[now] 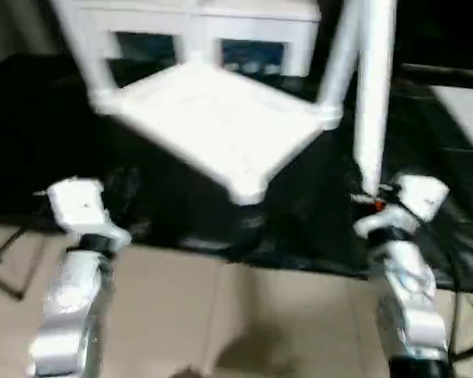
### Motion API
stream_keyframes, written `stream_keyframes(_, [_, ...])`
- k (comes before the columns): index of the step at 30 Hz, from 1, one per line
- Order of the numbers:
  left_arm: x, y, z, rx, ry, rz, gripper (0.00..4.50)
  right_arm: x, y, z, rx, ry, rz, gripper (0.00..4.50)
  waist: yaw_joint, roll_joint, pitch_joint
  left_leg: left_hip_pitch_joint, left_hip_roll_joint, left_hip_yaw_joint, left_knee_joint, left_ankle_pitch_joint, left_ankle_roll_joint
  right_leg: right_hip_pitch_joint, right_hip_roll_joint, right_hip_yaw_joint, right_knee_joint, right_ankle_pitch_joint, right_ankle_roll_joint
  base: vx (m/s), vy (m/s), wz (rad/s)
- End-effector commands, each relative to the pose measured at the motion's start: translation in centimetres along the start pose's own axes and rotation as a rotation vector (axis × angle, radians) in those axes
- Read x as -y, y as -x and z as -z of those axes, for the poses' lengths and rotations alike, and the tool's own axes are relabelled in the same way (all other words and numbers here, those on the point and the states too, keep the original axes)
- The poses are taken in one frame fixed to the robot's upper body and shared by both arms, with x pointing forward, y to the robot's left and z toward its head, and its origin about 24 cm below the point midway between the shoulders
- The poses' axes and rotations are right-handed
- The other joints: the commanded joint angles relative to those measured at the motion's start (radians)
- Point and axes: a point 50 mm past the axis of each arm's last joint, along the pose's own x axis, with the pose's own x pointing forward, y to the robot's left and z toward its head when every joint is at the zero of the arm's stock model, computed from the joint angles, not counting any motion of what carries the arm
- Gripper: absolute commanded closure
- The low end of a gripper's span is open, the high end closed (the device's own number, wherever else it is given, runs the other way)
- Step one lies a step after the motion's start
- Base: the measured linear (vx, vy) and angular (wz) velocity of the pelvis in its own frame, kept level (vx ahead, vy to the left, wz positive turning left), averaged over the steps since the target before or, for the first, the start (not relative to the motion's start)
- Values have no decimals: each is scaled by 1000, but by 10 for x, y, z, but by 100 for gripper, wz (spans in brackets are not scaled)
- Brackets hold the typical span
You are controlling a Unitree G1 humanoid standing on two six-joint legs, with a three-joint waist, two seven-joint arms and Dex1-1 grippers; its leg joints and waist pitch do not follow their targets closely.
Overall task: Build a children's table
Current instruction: Move to table
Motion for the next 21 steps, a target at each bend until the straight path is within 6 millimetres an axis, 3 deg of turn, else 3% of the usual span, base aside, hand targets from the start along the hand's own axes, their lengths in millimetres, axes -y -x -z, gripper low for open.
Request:
stream_keyframes(1, [-4,-5,-11,25,-42,-19,325,-4,-2,-5,38,-11,0,329,2,13,-39,37,90,-6,-192,16,-72,88,-71,39,-150,-82,-242,-70,309,8])
stream_keyframes(2, [-5,-7,-11,20,-47,-15,325,-6,-2,-5,33,-14,-8,329,2,54,-48,80,109,-7,-237,29,-70,70,-19,12,-131,-93,-229,-70,309,8])
stream_keyframes(3, [-6,-8,-11,14,-49,-13,325,-7,-2,-4,30,-15,-15,329,-35,73,-53,112,186,-22,-284,-158,-54,8,42,5,-52,-52,-153,-69,322,21])
stream_keyframes(4, [-4,-11,-13,28,-34,6,325,-11,-2,-2,13,-21,-47,329,-48,84,-46,95,187,-39,-302,-246,-131,26,32,3,-46,14,-107,-68,285,12])
stream_keyframes(5, [0,-15,-16,46,-28,35,325,-18,-2,1,-16,-18,-103,329,-56,82,-44,115,175,-32,-300,-340,-163,22,18,6,-72,25,-72,-68,285,12])
stream_keyframes(6, [0,-16,-16,46,-29,36,325,-18,-2,1,-17,-16,-105,329,-56,79,-38,124,164,-24,-304,-426,-176,21,16,4,-86,-6,-63,-36,243,4])
stream_keyframes(7, [4,-18,-16,47,-36,59,325,-22,-3,3,-29,0,-139,329,-62,74,-33,136,155,-19,-312,-564,-170,30,5,1,-106,-68,-50,-19,179,10])
stream_keyframes(8, [9,-22,-15,40,-38,84,325,-25,-4,5,-40,8,-164,329,-59,90,-28,146,150,-13,-319,-640,-168,28,6,-2,-112,-111,-47,-19,179,10])
stream_keyframes(9, [11,-24,-13,34,-39,95,325,-26,-4,6,-53,30,-168,329,-69,71,-24,156,139,-5,-324,-724,-121,43,0,-3,-139,-196,-44,-9,125,7])
stream_keyframes(10, [13,-26,-11,23,-41,104,325,-26,-6,6,-59,23,-171,329,-71,89,-13,160,123,14,-331,-794,-102,59,-2,-9,-158,-285,-45,11,79,-1])
stream_keyframes(11, [15,-29,-10,12,-43,111,325,-26,-8,6,-67,12,-170,329,-72,77,-11,160,118,23,-329,-795,-91,70,-8,-8,-173,-324,-48,11,79,-1])
stream_keyframes(12, [16,-32,-9,8,-34,115,325,-27,-10,8,-84,20,-174,329,-71,85,-7,166,107,40,-328,-777,-72,88,-18,-4,-197,-396,-58,0,0,0])
stream_keyframes(13, [17,-34,-7,2,-26,115,325,-28,-11,8,-87,34,-193,329,-73,87,-12,156,100,50,-322,-700,-55,122,-30,3,-213,-439,-64,0,0,0])
stream_keyframes(14, [18,-35,-6,-3,-26,116,325,-30,-12,8,-90,52,-212,329,-90,86,-22,226,114,81,-316,-681,-80,82,-13,22,-214,-424,-84,0,0,0])
stream_keyframes(15, [19,-37,-4,-10,-27,115,325,-31,-13,8,-100,74,-235,329,-90,73,-24,232,131,78,-329,-631,-81,88,-1,17,-189,-306,-112,83,-2,-37])
stream_keyframes(16, [19,-37,-3,-12,-27,115,325,-31,-13,9,-106,79,-240,329,-96,79,-23,261,145,92,-336,-616,-96,66,7,18,-173,-257,-125,128,-40,-66])
stream_keyframes(17, [19,-38,-3,-14,-26,113,325,-31,-13,10,-118,87,-245,329,-100,71,-18,271,157,101,-347,-606,-98,54,9,13,-149,-195,-137,128,-40,-66])
stream_keyframes(18, [19,-37,-1,-18,-24,106,325,-32,-14,11,-139,93,-265,329,-102,55,-16,266,144,123,-346,-577,-83,63,4,29,-151,-186,-152,153,-54,-78])
stream_keyframes(19, [19,-37,-1,-19,-24,106,325,-32,-14,13,-149,99,-267,329,-86,41,-29,227,87,165,-312,-444,-71,123,-2,81,-170,-170,-190,202,-60,-80])
stream_keyframes(20, [19,-35,1,-22,-27,102,325,-31,-15,16,-181,139,-285,329,-64,24,-45,183,40,179,-277,-343,-61,193,1,132,-179,-169,-210,202,-60,-80])
stream_keyframes(21, [19,-35,1,-22,-30,99,325,-32,-15,18,-193,138,-300,329,-12,28,-65,48,33,109,-131,-147,87,301,-155,215,-229,-199,-265,248,-26,-40])
